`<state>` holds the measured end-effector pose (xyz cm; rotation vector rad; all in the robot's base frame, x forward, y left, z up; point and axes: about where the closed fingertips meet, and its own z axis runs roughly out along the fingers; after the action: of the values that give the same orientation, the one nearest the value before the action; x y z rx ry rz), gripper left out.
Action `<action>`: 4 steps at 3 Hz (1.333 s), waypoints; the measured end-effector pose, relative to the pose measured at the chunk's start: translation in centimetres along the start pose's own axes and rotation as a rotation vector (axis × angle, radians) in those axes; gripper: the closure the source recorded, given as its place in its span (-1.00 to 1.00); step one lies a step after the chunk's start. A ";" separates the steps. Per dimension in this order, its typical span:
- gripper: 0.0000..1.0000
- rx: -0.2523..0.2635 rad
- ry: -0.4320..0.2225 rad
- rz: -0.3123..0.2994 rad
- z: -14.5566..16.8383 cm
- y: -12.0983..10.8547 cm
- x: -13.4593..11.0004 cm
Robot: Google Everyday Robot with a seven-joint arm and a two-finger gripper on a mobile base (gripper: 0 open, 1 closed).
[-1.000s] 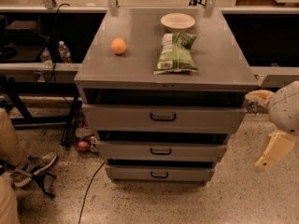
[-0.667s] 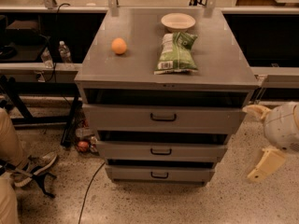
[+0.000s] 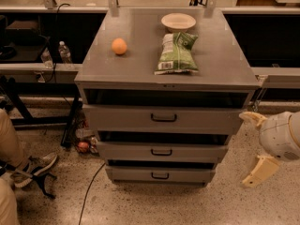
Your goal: Open middle drawer
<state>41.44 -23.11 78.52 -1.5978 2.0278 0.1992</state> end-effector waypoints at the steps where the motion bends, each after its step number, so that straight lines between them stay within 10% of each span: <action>1: -1.00 -0.026 -0.019 -0.029 2.1 -0.2 0.7; 4: -1.00 -0.056 -0.021 -0.076 12.7 -1.4 7.4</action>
Offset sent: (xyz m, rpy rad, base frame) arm 0.0446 0.0053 -0.1121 0.0110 0.0173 0.1323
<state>45.82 -24.31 64.43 -1.6965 1.9581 0.2455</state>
